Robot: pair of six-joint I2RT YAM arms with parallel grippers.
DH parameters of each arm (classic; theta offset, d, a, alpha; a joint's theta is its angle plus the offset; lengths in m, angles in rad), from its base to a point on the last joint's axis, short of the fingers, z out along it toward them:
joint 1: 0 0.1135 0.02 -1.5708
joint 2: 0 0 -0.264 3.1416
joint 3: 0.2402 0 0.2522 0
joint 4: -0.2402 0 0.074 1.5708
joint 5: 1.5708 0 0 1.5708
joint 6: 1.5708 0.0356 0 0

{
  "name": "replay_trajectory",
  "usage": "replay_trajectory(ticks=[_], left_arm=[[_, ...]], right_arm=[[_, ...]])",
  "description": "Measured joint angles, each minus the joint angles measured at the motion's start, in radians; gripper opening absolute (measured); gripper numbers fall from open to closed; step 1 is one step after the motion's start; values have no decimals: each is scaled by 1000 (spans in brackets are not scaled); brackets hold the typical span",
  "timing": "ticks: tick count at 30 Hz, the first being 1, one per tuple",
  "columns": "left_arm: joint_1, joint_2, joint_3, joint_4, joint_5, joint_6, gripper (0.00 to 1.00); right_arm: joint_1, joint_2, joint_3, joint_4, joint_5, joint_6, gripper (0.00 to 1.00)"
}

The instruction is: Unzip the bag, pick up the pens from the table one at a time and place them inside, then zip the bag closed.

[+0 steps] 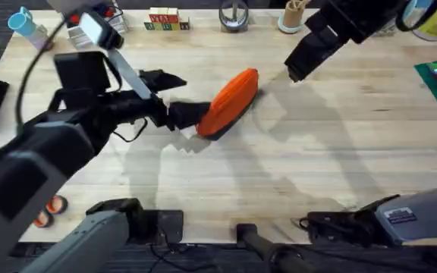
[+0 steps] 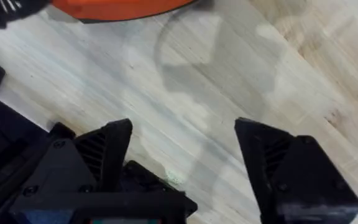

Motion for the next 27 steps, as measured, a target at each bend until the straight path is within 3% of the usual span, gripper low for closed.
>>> replay_trajectory(ticks=[7, 17, 23, 27], left_arm=[[0, -218, 4, -118, -170, -90, 996], [0, -620, 5, -407, -421, -123, 995], [0, -776, 5, -550, -510, -124, 996], [0, -795, 5, -580, -529, -124, 995]], right_arm=[[0, 0, 0, 0, 0, 0, 998], [0, 0, 0, 0, 0, 0, 996], [0, 0, 0, 0, 0, 0, 998], [0, 0, 0, 0, 0, 0, 998]])
